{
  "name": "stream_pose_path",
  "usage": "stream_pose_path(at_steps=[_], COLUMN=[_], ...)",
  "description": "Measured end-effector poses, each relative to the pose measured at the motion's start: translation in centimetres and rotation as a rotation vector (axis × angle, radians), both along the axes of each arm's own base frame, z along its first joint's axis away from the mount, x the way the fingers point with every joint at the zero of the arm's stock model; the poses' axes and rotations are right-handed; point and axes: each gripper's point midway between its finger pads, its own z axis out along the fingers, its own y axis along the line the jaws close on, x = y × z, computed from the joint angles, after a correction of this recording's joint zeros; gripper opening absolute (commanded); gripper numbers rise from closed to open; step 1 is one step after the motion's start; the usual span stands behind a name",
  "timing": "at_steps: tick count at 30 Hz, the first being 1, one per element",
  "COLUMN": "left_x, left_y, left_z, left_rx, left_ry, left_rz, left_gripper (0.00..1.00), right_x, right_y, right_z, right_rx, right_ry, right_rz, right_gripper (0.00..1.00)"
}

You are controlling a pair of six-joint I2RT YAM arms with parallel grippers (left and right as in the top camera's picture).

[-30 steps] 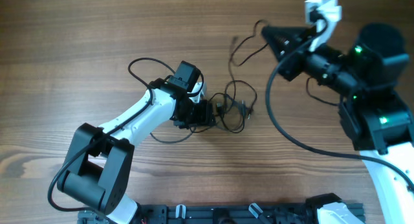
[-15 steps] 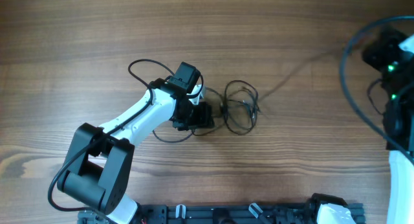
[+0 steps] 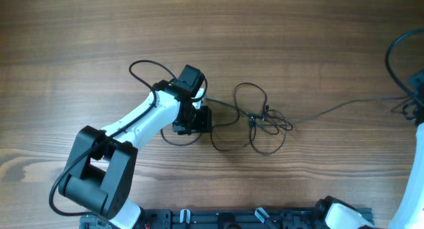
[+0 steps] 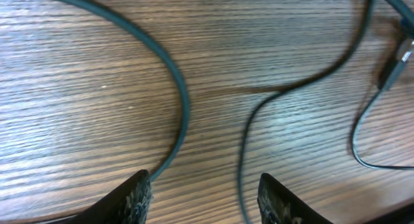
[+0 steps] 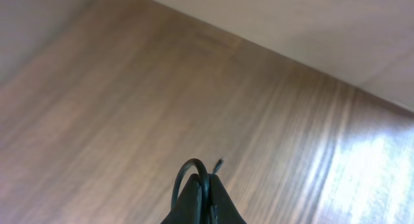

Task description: Untangle cables

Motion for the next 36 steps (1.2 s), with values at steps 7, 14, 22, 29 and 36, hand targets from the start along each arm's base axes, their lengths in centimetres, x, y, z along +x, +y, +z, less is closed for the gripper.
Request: stream_pose_path(at_steps=[7, 14, 22, 29, 36], left_x=[1.5, 1.9, 2.2, 2.3, 2.3], left_y=[2.0, 2.0, 1.4, 1.3, 1.3], left_z=[-0.1, -0.1, 0.1, 0.1, 0.1], left_rx=[0.020, 0.016, -0.018, -0.023, -0.023], left_ry=[-0.018, -0.030, -0.043, -0.043, -0.043], left_rz=[0.066, 0.071, 0.068, 0.068, 0.068], left_gripper=[0.57, 0.57, 0.58, 0.59, 0.59], right_x=[2.2, -0.2, -2.4, -2.4, -2.2], right_y=[4.8, 14.3, 21.3, 22.5, 23.7], right_z=[-4.3, -8.2, -15.4, -21.6, -24.9], right_rx=[0.293, 0.658, 0.769, 0.746, 0.723], right_ry=[0.034, 0.203, 0.377, 0.346, 0.282], right_rz=[0.264, 0.517, 0.694, 0.675, 0.693], right_gripper=[0.72, 0.72, 0.57, 0.54, 0.54])
